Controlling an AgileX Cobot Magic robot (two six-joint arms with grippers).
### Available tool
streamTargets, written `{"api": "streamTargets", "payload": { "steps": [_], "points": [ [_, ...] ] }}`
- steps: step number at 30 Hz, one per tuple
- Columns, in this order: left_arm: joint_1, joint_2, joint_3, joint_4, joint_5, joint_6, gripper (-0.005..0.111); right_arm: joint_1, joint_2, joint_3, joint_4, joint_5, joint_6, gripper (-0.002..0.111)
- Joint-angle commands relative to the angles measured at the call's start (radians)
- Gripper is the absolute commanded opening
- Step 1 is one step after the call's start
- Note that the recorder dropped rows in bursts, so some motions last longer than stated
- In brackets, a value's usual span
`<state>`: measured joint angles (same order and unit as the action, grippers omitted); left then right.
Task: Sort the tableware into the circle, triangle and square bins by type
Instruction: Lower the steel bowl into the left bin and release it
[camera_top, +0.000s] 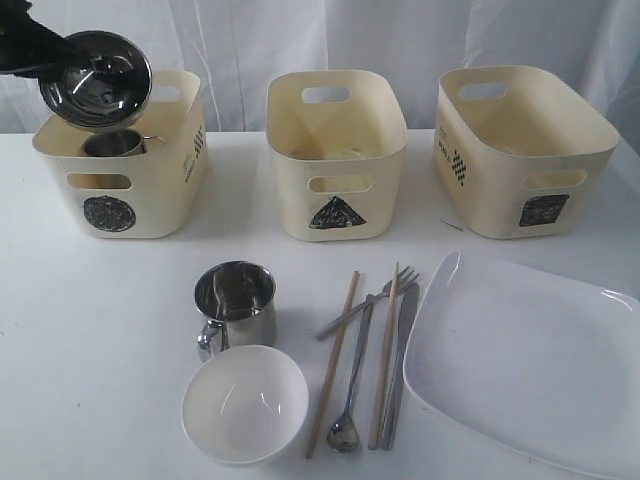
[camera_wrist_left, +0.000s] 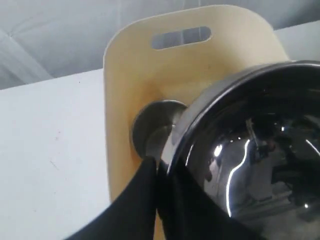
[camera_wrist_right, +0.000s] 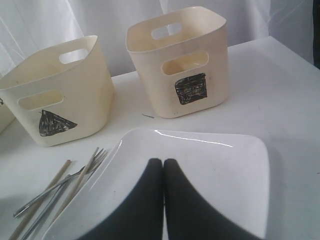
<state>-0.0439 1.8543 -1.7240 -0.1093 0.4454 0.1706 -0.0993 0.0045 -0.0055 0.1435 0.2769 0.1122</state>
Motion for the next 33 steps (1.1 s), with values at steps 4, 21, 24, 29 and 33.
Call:
{"api": "streamTargets", "payload": {
  "steps": [4,21,24,29,33],
  "points": [
    [0.012,0.183,-0.157,-0.009,-0.025,-0.045,0.0,0.003,-0.004,0.005,-0.003,-0.009,0.004,0.0],
    [0.062,0.309,-0.253,0.001,-0.014,-0.11,0.0,0.003,-0.004,0.005,-0.003,-0.009,0.004,0.0],
    [0.062,0.316,-0.253,-0.004,0.004,-0.105,0.001,0.003,-0.004,0.005,-0.003,-0.009,0.004,0.0],
    [0.062,0.319,-0.253,-0.021,0.007,-0.105,0.026,0.003,-0.004,0.005,-0.003,-0.009,0.004,0.0],
    [0.059,0.317,-0.253,-0.083,0.002,-0.105,0.049,0.003,-0.004,0.005,-0.003,-0.009,0.004,0.0]
  ]
}}
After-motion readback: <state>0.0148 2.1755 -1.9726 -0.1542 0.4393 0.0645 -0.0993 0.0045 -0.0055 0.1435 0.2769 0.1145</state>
